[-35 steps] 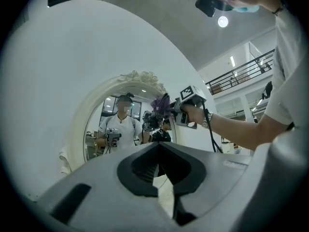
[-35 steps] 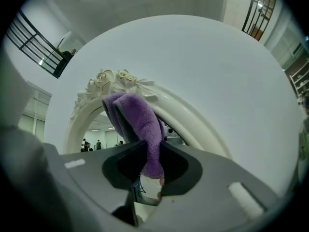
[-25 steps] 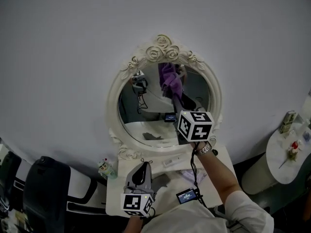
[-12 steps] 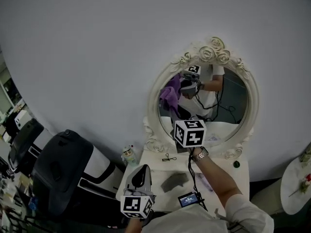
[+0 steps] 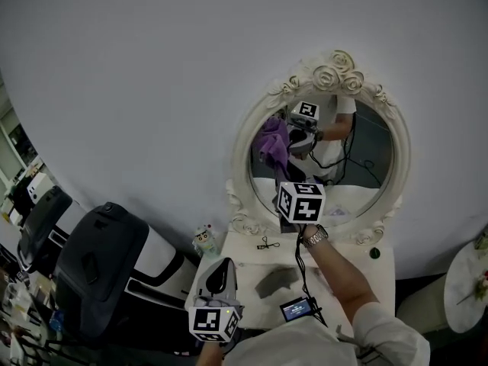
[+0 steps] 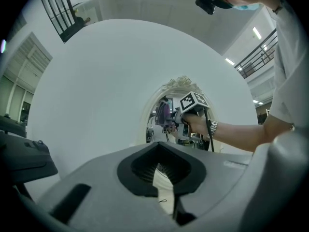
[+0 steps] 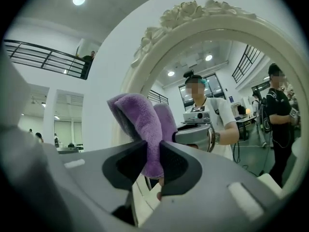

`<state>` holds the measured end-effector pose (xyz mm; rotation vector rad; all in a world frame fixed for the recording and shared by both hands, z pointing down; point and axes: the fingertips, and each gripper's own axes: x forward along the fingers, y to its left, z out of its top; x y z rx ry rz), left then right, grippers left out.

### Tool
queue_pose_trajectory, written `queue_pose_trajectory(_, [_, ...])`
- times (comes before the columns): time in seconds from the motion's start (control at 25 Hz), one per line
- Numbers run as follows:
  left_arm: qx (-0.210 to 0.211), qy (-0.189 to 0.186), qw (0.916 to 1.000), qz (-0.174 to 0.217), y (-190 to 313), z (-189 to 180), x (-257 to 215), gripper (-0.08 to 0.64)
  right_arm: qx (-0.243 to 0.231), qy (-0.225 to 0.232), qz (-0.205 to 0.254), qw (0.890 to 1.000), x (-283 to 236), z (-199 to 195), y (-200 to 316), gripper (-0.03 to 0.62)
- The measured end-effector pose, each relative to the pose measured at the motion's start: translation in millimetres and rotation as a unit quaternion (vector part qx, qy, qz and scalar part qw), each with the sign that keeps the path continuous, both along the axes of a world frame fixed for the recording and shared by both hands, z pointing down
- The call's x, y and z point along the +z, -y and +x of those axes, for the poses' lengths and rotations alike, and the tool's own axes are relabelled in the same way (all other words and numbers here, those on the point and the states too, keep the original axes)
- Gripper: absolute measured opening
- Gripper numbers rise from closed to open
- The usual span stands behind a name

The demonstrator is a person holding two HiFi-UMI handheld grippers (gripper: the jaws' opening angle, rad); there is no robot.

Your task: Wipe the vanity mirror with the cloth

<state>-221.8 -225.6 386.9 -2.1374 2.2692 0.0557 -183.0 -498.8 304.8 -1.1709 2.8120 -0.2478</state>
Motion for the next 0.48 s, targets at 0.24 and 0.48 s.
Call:
queue_pose_trajectory(0.24, [0.074,0.000,0.9972,-0.005,36.1,35.9,2.1,-0.002,0.055,-0.003,0.005,0.998,2.4,66.4,20.1,0.089])
queue_pose_trajectory(0.48, [0.171,-0.006,0.9852,-0.011,70.8,88.1,8.6,-0.002,0.154,-0.020,0.015,0.988,6.1,164.4,37.5,0.089])
